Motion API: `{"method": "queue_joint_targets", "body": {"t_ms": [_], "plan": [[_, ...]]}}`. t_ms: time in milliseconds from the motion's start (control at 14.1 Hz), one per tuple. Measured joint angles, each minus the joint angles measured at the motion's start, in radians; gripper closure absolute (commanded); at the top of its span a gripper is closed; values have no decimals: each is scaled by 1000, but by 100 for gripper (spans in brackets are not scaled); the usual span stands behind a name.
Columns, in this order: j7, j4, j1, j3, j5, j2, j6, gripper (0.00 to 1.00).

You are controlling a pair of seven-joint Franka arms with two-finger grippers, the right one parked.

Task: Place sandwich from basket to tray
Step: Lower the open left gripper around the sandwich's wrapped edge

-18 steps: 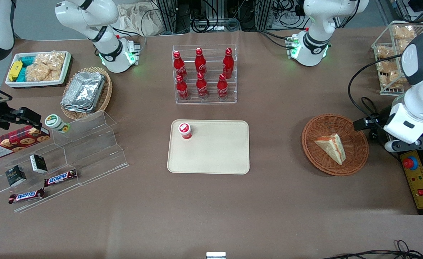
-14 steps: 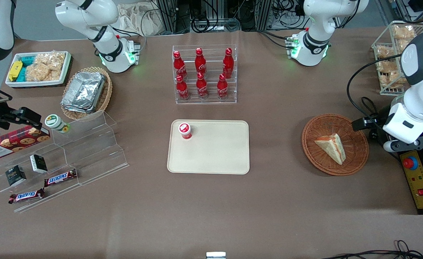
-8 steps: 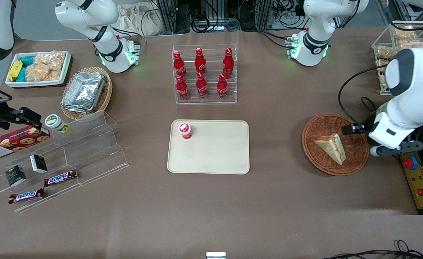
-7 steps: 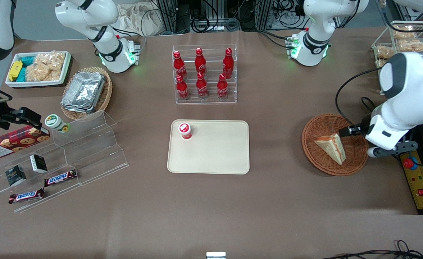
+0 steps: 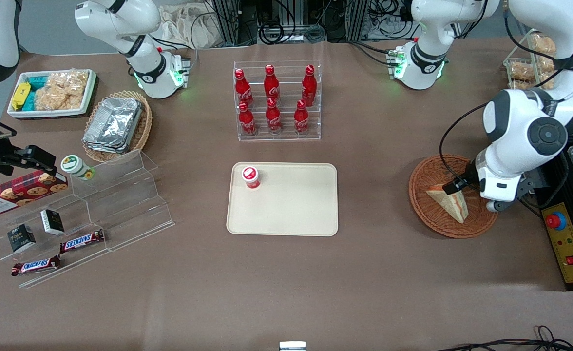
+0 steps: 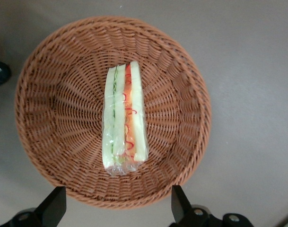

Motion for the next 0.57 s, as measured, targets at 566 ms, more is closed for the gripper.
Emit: {"method": "queue_joint_targets", "body": {"t_ms": [566], "plan": [[-24, -41, 3, 51, 1, 68, 111, 0]]}}
